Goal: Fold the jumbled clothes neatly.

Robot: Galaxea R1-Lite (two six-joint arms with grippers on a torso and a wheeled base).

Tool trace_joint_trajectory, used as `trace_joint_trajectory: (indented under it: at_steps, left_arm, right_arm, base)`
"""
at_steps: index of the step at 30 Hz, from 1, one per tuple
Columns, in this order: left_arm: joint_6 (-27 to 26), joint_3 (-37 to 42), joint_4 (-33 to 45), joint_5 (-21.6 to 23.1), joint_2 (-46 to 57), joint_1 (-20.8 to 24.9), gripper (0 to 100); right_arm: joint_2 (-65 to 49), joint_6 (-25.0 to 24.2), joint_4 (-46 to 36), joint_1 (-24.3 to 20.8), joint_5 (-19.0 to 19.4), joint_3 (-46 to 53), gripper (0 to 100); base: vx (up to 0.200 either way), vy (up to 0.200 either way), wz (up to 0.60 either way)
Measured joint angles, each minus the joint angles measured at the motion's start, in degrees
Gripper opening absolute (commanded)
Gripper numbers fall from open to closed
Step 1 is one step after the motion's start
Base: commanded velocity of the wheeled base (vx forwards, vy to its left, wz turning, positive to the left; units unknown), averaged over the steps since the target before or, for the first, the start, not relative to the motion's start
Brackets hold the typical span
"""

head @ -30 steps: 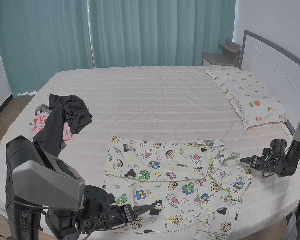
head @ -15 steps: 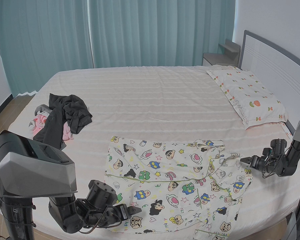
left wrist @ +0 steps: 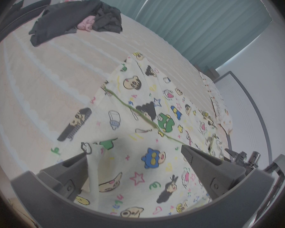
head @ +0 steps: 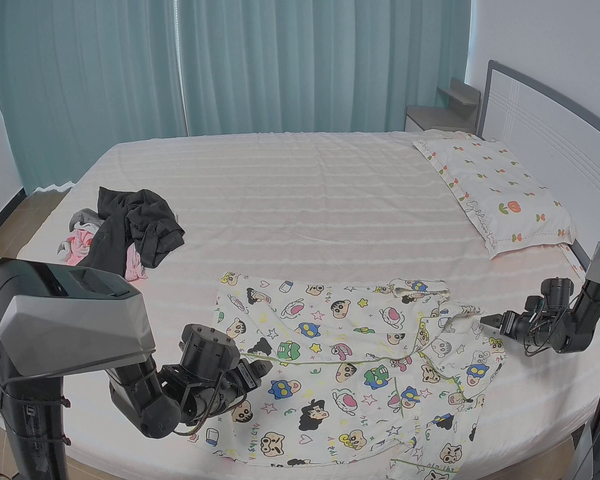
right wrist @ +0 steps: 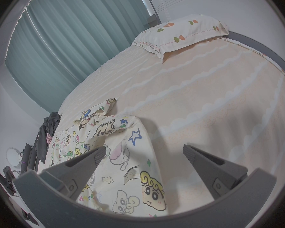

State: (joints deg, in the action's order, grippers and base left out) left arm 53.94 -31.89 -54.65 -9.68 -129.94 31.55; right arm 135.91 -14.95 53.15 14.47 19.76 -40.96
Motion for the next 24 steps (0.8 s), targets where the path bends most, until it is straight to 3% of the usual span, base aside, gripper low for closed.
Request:
trace_joint_trajectory:
  at_steps: [6,13,19,24]
  left_arm:
    - [-2.60,-0.35,-6.44,-3.86,-1.32,-0.57,100]
    - [-10.40,3.93,-21.96,-6.16,-1.56,-1.45,100]
    - [-21.08,10.15,-31.12,-6.77,-1.89,-2.04,100]
    - [-27.39,12.35,-33.38,-6.55,-2.19,-3.30,100]
  right_arm:
    - [-0.05,0.01,0.00,-0.01,0.00,0.01,100]
    - [-0.07,0.00,0.00,-0.04,-0.02,-0.02,100]
    - [-0.07,0.01,0.00,-0.06,0.00,-0.02,100]
    - [-0.07,0.01,0.00,-0.06,0.00,0.01,100]
  base:
    - [0.000,0.000,0.00]
    - [0.000,0.000,0.00]
    - [0.000,0.000,0.00]
    - [0.000,0.000,0.00]
